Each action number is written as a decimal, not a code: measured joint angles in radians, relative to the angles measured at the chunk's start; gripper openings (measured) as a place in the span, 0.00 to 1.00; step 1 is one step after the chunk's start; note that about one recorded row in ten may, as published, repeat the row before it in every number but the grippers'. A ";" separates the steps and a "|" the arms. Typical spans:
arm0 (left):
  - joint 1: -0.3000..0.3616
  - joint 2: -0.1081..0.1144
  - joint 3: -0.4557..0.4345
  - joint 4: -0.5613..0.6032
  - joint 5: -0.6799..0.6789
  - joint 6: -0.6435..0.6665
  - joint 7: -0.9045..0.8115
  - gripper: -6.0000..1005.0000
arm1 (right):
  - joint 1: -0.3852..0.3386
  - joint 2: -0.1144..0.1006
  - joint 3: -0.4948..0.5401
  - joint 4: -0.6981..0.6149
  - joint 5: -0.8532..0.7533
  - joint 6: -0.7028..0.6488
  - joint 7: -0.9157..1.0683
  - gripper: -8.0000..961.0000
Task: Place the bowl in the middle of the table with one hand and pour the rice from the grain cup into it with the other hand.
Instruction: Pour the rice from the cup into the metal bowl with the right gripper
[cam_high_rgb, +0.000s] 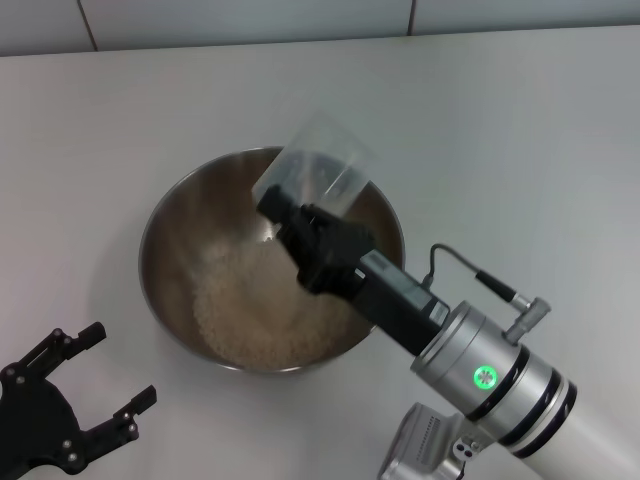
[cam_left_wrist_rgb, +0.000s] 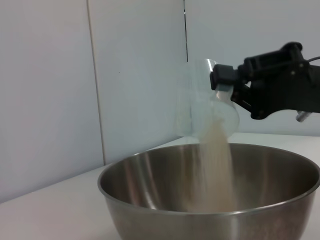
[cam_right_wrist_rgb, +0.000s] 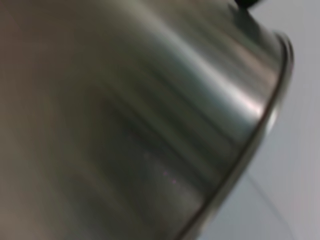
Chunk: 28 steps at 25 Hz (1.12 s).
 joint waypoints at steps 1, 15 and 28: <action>0.000 0.000 0.000 0.000 0.000 0.000 0.000 0.86 | 0.000 0.000 0.000 0.000 0.000 0.000 0.000 0.03; -0.001 0.001 0.006 0.000 0.000 0.005 -0.001 0.86 | -0.053 0.000 0.040 0.157 0.003 -0.042 0.391 0.03; -0.002 0.004 0.006 0.000 0.000 0.004 -0.002 0.86 | -0.227 -0.017 0.312 0.244 0.033 -0.055 1.777 0.03</action>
